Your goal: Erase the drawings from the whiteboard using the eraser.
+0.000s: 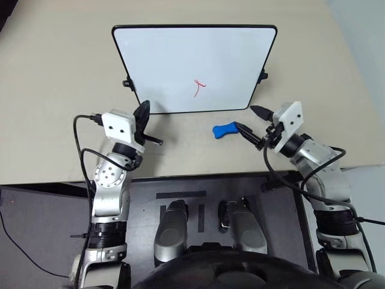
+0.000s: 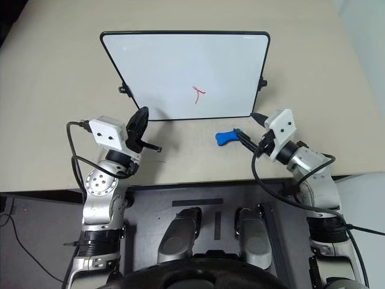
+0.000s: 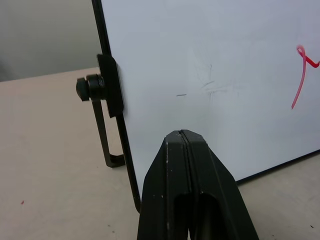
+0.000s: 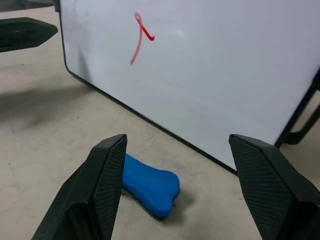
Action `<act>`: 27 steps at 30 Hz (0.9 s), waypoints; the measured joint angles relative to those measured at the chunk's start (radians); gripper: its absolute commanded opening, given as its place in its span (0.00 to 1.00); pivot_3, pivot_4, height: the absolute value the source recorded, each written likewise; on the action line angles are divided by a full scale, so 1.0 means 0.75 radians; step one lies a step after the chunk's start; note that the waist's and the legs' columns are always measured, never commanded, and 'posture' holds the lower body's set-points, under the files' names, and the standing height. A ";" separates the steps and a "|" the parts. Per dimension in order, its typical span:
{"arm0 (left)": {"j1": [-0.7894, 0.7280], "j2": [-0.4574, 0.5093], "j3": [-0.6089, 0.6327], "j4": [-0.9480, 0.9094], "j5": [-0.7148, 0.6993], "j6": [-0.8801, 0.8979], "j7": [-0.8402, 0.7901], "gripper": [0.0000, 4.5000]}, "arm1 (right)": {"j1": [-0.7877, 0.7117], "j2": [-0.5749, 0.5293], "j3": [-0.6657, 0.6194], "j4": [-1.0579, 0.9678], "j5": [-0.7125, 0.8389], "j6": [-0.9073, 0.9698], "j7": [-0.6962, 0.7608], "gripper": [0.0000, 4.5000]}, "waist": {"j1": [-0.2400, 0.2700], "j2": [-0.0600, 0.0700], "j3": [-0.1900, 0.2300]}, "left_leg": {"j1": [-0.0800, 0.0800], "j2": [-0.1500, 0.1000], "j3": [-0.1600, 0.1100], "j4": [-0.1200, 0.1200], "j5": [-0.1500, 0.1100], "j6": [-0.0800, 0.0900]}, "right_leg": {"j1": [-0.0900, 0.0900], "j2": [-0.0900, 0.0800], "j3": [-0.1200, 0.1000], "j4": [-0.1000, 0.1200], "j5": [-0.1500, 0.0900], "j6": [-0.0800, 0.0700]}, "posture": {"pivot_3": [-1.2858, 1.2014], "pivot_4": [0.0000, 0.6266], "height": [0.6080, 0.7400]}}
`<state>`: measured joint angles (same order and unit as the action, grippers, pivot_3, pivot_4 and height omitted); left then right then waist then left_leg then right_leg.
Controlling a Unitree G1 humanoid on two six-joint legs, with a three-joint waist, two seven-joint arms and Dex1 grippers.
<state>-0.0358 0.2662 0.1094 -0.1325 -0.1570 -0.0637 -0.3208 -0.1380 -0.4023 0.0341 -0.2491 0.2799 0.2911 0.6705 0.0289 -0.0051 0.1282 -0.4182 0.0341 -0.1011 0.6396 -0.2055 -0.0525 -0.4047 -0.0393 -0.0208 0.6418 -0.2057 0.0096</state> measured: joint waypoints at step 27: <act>0.005 -0.058 -0.028 -0.005 0.032 -0.012 0.036 0.00 | -0.295 -0.324 0.304 0.186 -0.106 -0.116 0.486 0.76 | -0.001 -0.001 0.001 | -0.001 -0.002 0.005 0.000 0.002 0.000 | 0.000 0.001 0.001 0.000 -0.001 0.001 | 0.52 0.24 1.00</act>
<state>-0.0322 0.2227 0.0887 -0.1364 -0.1327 -0.0729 -0.2936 -0.3593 -0.6451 0.2623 -0.1094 0.2006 0.2040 1.0349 0.0279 -0.0059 0.1287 -0.4189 0.0323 -0.0971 0.6393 -0.2037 -0.0526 -0.4045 -0.0384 -0.0203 0.6416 -0.2061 0.0102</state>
